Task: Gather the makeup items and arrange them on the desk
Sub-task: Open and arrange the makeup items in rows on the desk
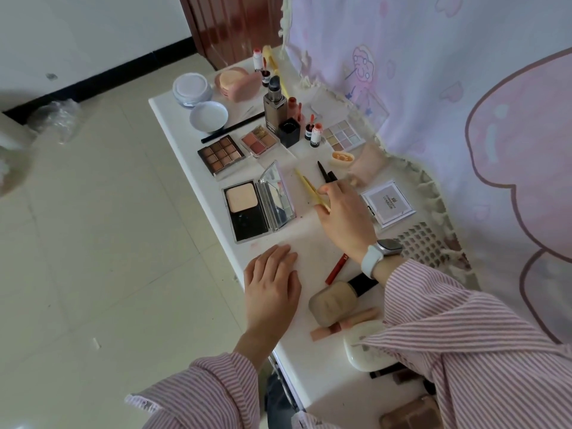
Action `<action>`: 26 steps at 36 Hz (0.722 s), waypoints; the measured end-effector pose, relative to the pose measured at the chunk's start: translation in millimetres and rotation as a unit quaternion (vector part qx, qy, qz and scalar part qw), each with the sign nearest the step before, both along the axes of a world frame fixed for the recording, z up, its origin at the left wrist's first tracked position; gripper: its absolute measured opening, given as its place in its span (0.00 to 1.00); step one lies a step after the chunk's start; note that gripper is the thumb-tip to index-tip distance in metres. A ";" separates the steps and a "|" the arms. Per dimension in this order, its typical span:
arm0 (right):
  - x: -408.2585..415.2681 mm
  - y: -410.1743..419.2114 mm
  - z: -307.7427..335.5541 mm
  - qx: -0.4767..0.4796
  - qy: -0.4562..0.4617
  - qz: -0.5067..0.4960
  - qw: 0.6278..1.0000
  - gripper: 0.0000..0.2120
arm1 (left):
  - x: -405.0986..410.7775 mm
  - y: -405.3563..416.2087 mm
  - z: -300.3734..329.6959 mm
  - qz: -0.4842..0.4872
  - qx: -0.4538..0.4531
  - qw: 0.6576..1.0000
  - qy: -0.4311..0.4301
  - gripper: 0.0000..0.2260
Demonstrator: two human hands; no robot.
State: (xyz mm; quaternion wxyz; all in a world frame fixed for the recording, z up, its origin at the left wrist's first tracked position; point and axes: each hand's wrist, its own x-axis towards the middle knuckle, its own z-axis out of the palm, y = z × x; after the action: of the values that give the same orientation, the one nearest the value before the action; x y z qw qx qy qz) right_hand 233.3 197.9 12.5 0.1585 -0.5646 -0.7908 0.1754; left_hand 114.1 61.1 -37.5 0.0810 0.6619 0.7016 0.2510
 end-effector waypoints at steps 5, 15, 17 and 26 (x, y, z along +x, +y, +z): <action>12.4 -7.0 7.8 0.047 0.073 -0.007 0.996 0.09 | -0.6 -1.0 0.0 0.002 -0.009 1.000 0.001 0.14; 74.7 -27.7 9.9 0.024 -0.109 0.218 0.970 0.05 | 0.2 -0.9 1.2 -0.001 -0.005 1.000 -0.002 0.13; 75.2 -29.3 8.4 0.041 -0.130 0.255 0.957 0.08 | 0.0 -0.4 2.4 -0.002 -0.009 1.000 -0.004 0.13; 71.9 -21.0 6.0 0.060 -0.154 0.317 0.934 0.05 | -0.5 -1.1 4.3 -0.006 -0.015 1.000 -0.017 0.14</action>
State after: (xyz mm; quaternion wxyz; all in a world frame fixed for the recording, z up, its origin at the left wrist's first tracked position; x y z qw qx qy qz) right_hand 305.3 176.9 18.5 0.0051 -0.2936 -0.9526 0.0796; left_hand 113.6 60.0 -33.2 0.1042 0.6605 0.7000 0.2510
